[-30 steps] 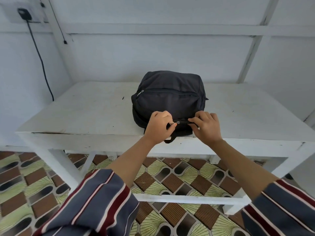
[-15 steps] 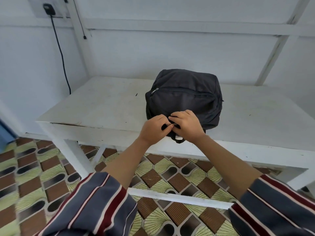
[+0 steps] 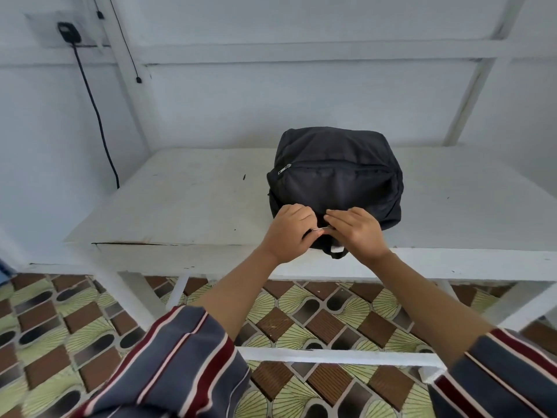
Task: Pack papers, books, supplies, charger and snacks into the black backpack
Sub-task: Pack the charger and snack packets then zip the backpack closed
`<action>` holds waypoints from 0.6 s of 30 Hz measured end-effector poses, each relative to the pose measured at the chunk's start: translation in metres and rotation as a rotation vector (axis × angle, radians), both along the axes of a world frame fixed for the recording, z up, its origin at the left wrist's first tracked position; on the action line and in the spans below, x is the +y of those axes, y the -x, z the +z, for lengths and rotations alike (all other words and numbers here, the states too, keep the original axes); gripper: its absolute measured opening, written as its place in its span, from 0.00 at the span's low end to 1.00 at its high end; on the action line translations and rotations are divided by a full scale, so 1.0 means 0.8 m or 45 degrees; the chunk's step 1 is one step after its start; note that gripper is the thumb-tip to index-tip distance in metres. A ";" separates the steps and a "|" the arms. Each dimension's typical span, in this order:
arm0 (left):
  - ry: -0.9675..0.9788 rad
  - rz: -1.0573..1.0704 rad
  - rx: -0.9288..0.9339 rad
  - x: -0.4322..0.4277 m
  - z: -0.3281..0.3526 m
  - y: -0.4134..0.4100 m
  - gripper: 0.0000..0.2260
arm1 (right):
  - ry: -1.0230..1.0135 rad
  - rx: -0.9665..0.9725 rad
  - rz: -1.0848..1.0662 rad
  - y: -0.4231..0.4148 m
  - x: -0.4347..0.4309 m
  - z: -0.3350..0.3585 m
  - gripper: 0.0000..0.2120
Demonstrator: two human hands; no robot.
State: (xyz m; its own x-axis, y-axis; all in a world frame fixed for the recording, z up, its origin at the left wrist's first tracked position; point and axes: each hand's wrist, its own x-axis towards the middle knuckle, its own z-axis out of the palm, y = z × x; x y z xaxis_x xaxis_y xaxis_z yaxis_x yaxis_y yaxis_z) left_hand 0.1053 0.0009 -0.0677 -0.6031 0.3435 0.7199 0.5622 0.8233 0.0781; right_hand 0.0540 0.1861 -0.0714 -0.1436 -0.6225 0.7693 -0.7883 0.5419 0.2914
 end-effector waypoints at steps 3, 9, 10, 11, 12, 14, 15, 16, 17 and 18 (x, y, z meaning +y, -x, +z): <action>0.026 -0.016 -0.034 -0.004 0.004 0.001 0.11 | 0.010 0.006 -0.015 -0.003 -0.001 0.000 0.13; -0.080 0.055 -0.150 -0.050 -0.002 -0.002 0.13 | 0.055 0.033 -0.089 -0.003 0.011 -0.007 0.12; -0.096 0.084 -0.163 -0.061 -0.003 -0.002 0.14 | 0.053 0.037 -0.093 -0.003 0.012 -0.007 0.12; -0.115 0.116 -0.172 -0.072 -0.005 -0.001 0.14 | 0.051 0.035 -0.097 -0.004 0.010 -0.005 0.12; -0.135 0.145 -0.179 -0.082 -0.006 -0.001 0.14 | 0.047 0.029 -0.100 -0.005 0.008 -0.004 0.12; -0.177 0.182 -0.199 -0.097 -0.007 0.000 0.15 | 0.054 0.007 -0.113 -0.005 0.005 -0.002 0.13; -0.198 0.181 -0.208 -0.100 -0.006 -0.001 0.15 | 0.070 -0.014 -0.119 -0.005 0.004 -0.001 0.13; -0.219 0.167 -0.211 -0.101 -0.004 -0.002 0.15 | 0.081 -0.046 -0.120 -0.006 0.002 0.001 0.14; -0.235 0.146 -0.214 -0.100 -0.002 -0.004 0.15 | 0.079 -0.081 -0.118 -0.008 -0.002 0.004 0.15; -0.248 0.121 -0.218 -0.097 0.001 -0.005 0.15 | 0.063 -0.118 -0.117 -0.009 -0.009 0.007 0.17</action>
State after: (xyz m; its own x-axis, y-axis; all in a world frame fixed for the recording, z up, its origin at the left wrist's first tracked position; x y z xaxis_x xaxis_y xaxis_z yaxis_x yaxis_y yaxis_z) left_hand 0.1095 -0.0770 -0.0670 -0.7445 0.1449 0.6517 0.4483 0.8319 0.3271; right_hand 0.0614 0.1790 -0.0660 -0.2705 -0.5649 0.7796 -0.7569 0.6252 0.1904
